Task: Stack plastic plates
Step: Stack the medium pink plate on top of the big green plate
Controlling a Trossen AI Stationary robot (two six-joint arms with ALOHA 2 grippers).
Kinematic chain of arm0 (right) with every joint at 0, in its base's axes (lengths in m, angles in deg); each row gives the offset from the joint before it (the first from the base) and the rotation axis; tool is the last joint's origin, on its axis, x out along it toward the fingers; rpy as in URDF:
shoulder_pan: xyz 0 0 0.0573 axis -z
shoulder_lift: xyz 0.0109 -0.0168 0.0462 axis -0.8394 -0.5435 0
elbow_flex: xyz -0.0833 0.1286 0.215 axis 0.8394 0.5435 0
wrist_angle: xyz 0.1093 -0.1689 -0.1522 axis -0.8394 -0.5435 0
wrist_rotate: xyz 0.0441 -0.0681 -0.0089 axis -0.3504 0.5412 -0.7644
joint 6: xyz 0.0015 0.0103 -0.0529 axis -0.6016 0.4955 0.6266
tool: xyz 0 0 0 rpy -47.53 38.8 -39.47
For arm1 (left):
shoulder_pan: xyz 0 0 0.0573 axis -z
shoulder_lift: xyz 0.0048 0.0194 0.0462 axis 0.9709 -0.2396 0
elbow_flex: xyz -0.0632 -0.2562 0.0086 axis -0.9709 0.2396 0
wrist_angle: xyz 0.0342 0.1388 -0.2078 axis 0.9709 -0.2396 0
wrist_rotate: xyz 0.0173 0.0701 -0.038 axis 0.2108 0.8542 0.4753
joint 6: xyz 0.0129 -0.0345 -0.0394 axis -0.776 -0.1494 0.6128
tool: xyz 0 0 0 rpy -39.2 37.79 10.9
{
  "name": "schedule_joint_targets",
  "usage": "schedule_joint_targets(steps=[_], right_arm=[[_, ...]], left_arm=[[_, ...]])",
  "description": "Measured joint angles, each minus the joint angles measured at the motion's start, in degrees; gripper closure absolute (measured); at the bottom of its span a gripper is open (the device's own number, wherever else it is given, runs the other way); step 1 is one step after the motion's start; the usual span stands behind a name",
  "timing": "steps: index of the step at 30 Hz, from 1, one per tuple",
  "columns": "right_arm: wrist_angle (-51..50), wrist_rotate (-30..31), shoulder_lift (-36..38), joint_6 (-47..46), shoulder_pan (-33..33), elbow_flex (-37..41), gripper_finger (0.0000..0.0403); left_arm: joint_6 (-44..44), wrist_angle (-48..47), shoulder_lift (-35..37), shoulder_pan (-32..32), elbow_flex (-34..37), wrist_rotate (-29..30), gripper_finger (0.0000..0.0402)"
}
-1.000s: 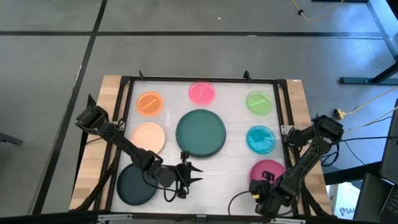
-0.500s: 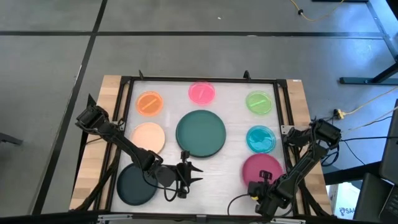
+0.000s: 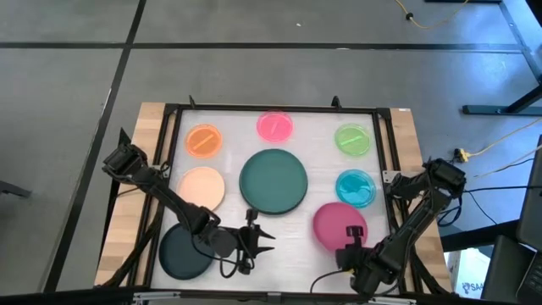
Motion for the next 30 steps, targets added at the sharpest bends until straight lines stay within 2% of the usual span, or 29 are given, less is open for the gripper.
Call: schedule_joint_targets(steps=[13, 19, 25, 30], right_arm=[[-4.0, 11.0, -0.1, 24.3, 11.9, -7.6, 0.0401], [-2.8, 13.8, -0.1, 34.0, 17.3, -9.7, 0.0402], [3.7, 14.8, -0.1, 42.5, 24.0, -9.7, 0.0402], [11.8, 12.8, -0.1, 50.9, 29.8, -9.3, 0.0402]], left_arm=[[-1.7, -0.3, 0.1, 1.4, 0.0, -6.4, 0.0283], [-1.7, -0.5, 0.1, 2.0, 0.3, -6.3, 0.0283], [-0.8, 8.1, 0.9, 1.5, 7.9, -5.9, 0.0282], [6.0, 10.2, 4.2, 1.1, 13.8, -4.3, 0.0283]])
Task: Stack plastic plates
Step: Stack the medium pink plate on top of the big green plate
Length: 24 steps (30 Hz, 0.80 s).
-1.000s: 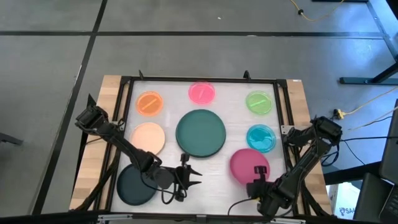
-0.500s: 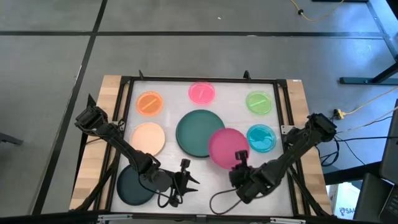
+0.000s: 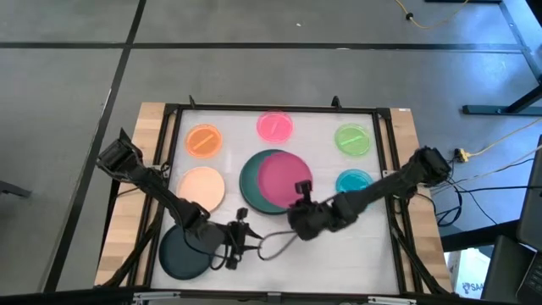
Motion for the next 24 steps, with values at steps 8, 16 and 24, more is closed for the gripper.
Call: schedule_joint_targets(steps=[8, 16, 24], right_arm=[[14.5, -9.9, 0.0, 5.3, 9.3, 5.7, 0.0402], [20.4, -15.5, 0.0, 4.4, 13.2, 10.7, 0.0402], [26.9, -21.1, -0.1, 0.9, 15.1, 15.3, 0.0402]], left_arm=[[5.7, -0.1, 0.7, 0.0, 3.4, 3.7, 0.0282], [6.1, -0.3, 0.7, 0.0, 3.5, 3.5, 0.0282], [6.0, -0.2, 0.7, -0.5, 3.5, 4.3, 0.0282]])
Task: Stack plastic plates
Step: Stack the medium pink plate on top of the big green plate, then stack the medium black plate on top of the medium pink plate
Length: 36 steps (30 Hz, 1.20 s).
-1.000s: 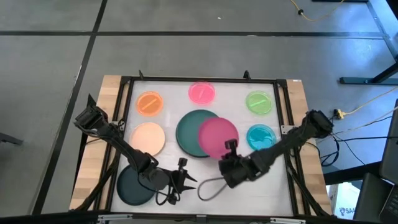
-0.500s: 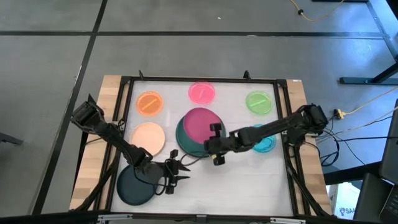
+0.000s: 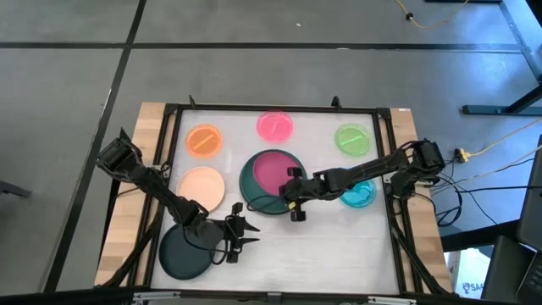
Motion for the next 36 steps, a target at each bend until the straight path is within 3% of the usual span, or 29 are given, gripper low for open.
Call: schedule_joint_targets(steps=[4, 10, 16, 21, 27, 32, 36], right_arm=[[0.3, -2.0, -0.2, -3.0, 0.0, 0.1, 0.0387], [1.1, -0.1, -0.6, -4.8, -0.1, -0.3, 0.0302], [-0.6, 1.1, 6.6, -0.9, -4.0, 0.0, 0.025], [1.8, 3.5, 13.1, 1.7, -9.6, 6.3, 0.0245], [13.7, 4.1, 18.0, -2.0, -16.0, 19.0, 0.0244], [19.5, 9.0, 18.5, -7.6, -20.6, 25.5, 0.0244], [20.4, 13.3, 18.5, -12.2, -23.2, 27.2, 0.0244]], left_arm=[[0.1, 0.0, 0.0, 0.0, 0.0, 0.0, 0.0282], [2.0, 0.0, 0.0, -1.0, 0.0, 2.3, 0.0282], [3.7, -4.9, 0.0, -2.3, -2.9, 4.6, 0.0282], [9.2, -23.2, 0.3, -2.9, -10.8, 4.4, 0.0282], [24.8, -52.7, 0.3, -3.0, -21.3, 0.4, 0.0282], [38.8, -68.9, 0.4, -2.8, -23.1, -4.0, 0.0282], [46.9, -72.7, 0.4, -2.5, -20.8, -11.3, 0.0282]])
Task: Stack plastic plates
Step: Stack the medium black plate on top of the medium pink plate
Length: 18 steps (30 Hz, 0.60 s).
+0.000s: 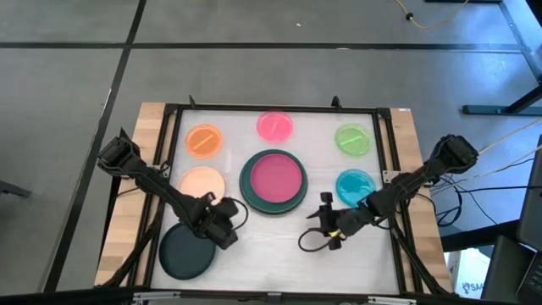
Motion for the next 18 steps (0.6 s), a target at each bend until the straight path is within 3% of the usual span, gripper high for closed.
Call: schedule_joint_targets(steps=[5, 12, 18], right_arm=[[0.1, 5.4, -1.0, -1.4, -2.4, 0.3, 0.0244], [0.2, 10.3, -3.6, -0.9, -2.4, 0.3, 0.0244], [0.1, 10.9, -6.1, -0.8, -2.4, 0.3, 0.0244]], left_arm=[[7.3, 0.2, 0.0, 2.2, 0.4, -11.3, 0.0282], [24.1, 2.5, 0.0, 5.4, 0.4, -18.1, 0.0282], [33.7, 3.0, -0.7, 8.0, 0.4, -18.5, 0.0282]])
